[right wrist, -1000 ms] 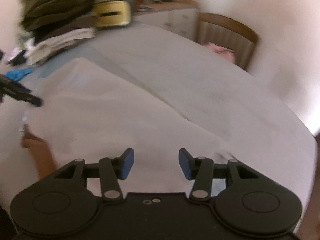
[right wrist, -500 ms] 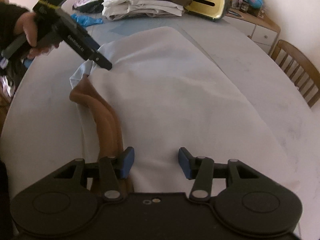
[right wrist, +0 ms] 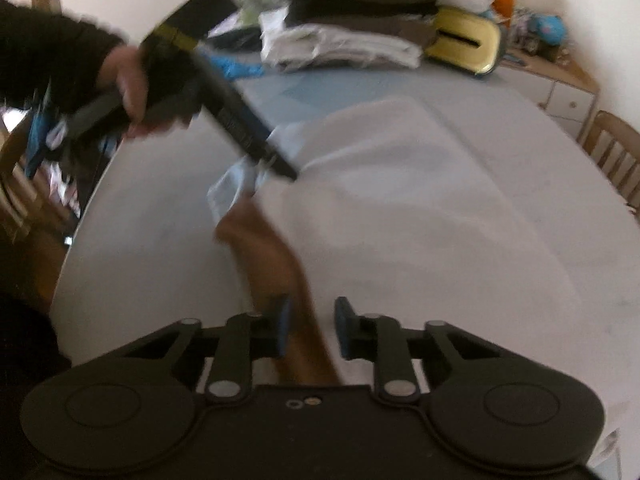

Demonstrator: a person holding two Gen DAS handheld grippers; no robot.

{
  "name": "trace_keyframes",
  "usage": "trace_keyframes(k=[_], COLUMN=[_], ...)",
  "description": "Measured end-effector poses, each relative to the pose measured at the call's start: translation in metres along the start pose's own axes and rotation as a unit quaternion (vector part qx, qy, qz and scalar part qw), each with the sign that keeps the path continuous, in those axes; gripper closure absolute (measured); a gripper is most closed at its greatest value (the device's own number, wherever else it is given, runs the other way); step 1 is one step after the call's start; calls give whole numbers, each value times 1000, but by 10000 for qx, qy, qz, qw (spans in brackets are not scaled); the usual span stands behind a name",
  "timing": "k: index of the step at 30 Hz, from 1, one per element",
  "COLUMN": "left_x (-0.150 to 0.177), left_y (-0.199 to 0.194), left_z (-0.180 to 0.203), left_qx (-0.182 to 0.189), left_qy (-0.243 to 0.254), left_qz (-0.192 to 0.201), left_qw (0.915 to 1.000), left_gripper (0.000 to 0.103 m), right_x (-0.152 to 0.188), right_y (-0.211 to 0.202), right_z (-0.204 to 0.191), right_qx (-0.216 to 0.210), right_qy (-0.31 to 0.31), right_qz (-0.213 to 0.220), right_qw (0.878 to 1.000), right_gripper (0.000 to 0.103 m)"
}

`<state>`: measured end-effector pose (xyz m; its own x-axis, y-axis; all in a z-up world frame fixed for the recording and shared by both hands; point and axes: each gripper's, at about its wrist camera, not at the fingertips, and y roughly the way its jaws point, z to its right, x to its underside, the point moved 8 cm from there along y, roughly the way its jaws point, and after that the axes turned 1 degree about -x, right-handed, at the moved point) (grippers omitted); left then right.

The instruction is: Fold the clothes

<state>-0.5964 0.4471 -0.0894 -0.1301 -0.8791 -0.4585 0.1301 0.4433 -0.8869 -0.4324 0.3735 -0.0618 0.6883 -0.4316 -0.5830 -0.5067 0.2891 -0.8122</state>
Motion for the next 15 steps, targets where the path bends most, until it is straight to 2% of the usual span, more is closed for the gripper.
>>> trace_keyframes(k=[2, 5, 8, 10, 15], left_x=[0, -2, -8, -12, -23], left_y=[0, 1, 4, 7, 13], left_z=[1, 0, 0, 0, 9], left_qx=[-3, 46, 237, 393, 759], left_qy=[0, -40, -209, -357, -604], left_qz=[-13, -41, -73, -106, -221], left_qw=[10000, 10000, 9995, 9985, 9950], left_gripper=[23, 22, 14, 2, 0], right_x=[8, 7, 9, 10, 13], right_y=[9, 12, 11, 11, 11], right_z=[-5, -5, -3, -2, -2], right_qx=[139, 91, -5, -51, -82], right_qy=[-163, -131, -39, 19, 95], right_qz=[-116, -101, -70, -50, -9], right_qw=[9997, 9998, 10000, 10000, 9999], right_gripper=[0, 0, 0, 0, 0])
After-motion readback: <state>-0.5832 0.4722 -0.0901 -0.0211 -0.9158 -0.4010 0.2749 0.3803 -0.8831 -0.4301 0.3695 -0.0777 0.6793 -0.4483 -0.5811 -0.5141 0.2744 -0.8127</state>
